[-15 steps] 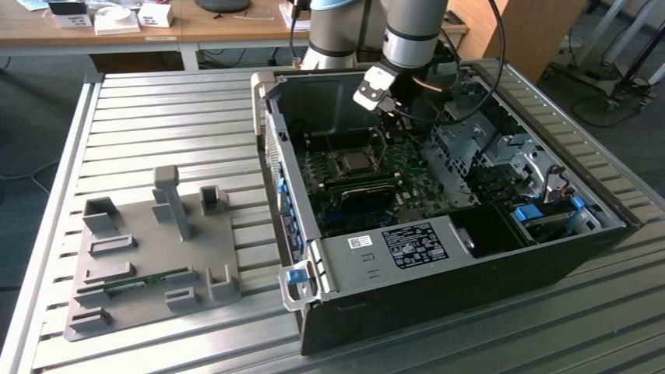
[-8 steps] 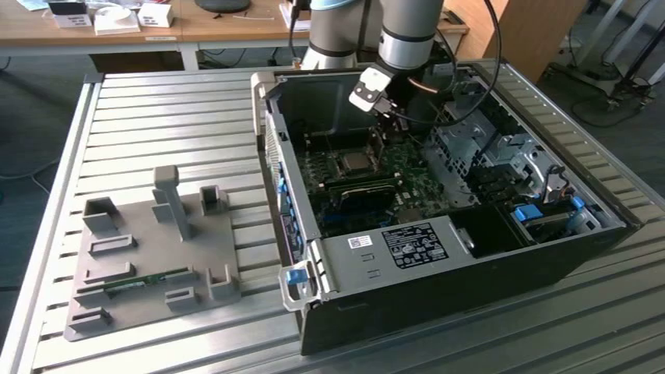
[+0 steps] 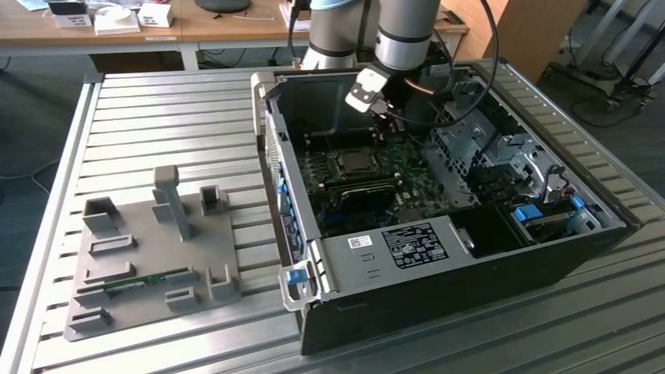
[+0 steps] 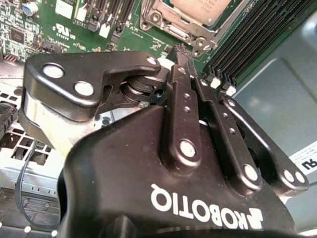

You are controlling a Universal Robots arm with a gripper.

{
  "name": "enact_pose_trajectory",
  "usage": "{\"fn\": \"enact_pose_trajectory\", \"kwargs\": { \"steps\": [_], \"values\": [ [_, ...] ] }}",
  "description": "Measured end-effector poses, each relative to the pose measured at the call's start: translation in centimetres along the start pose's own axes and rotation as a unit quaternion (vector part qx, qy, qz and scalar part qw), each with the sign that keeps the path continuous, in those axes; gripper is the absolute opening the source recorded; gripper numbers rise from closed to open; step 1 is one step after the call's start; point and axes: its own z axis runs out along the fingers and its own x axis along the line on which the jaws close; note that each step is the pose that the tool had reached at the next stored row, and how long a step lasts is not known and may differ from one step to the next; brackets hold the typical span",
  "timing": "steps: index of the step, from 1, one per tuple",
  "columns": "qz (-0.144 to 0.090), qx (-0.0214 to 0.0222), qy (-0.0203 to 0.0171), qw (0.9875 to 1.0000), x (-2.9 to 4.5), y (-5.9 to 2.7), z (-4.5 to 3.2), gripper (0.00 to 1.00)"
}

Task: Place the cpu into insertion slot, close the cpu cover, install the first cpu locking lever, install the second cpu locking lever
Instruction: 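Close the cpu cover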

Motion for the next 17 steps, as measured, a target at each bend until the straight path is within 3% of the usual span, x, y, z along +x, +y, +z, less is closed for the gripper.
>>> {"fn": "enact_pose_trajectory", "kwargs": {
  "steps": [13,14,15,17],
  "values": [
    [0.0,0.0001,0.0,1.0,-0.01,-0.28,0.01,0.11],
    [0.0,0.0023,0.0001,1.0,-0.01,-0.29,0.03,0.11],
    [0.0,0.0082,0.0,1.0,-0.01,-0.29,0.06,0.11],
    [0.001,0.0241,-0.0007,0.9997,-0.01,-0.29,0.09,0.11]
  ]
}}
